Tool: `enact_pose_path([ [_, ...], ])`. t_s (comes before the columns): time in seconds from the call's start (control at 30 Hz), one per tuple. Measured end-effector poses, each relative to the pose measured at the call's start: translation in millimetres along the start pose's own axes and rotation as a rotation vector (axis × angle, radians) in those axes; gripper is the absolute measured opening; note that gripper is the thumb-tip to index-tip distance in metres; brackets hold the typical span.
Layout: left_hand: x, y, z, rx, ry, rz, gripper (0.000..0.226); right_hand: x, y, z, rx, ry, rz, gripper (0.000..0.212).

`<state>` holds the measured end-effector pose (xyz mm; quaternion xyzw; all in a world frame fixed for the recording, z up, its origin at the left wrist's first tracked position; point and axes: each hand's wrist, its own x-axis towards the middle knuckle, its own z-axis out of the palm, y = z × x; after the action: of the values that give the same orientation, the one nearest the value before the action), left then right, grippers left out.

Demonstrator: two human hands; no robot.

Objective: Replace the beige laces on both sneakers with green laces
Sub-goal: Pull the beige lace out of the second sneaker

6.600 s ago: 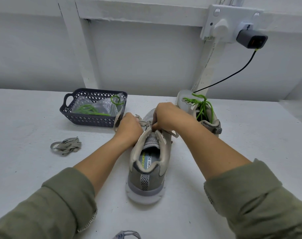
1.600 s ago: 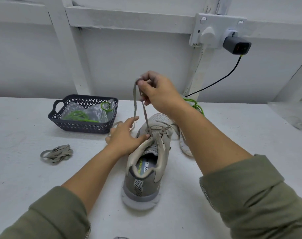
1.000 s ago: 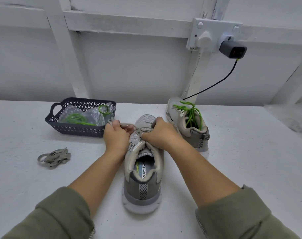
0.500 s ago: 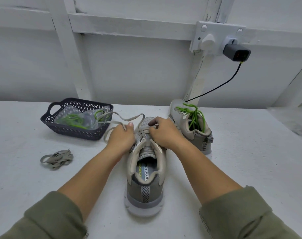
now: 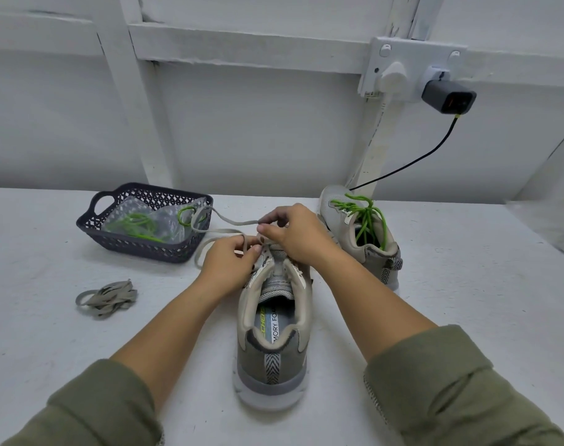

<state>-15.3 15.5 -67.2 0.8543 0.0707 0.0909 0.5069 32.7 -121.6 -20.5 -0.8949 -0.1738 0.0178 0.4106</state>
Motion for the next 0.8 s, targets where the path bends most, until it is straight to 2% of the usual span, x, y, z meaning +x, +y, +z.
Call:
enact_pose_path([
  [0.27, 8.5, -4.3, 6.3, -0.166, 0.132, -0.080, 0.013, 1.0, 1.5, 0.7, -0.005, 0.057, 0.130, 0.019],
  [0.47, 5.3, 3.1, 7.9, -0.432, 0.332, -0.129, 0.021, -10.9, 18.6, -1.0, -0.197, -0.014, 0.165, 0.020],
  [0.57, 3.7, 13.2, 10.4, -0.493, 0.300, -0.132, 0.022, -14.9, 19.6, -3.2, -0.178, -0.026, 0.161, 0.026],
  [0.7, 3.5, 8.5, 7.4, -0.177, 0.100, -0.038, 0.018, -17.3, 19.3, -6.4, -0.145, -0.061, 0.159, 0.025],
  [0.8, 7.7, -0.9, 6.8, -0.037, 0.114, 0.008, 0.010, -19.1, 18.4, -4.5, -0.154, -0.045, 0.168, 0.028],
])
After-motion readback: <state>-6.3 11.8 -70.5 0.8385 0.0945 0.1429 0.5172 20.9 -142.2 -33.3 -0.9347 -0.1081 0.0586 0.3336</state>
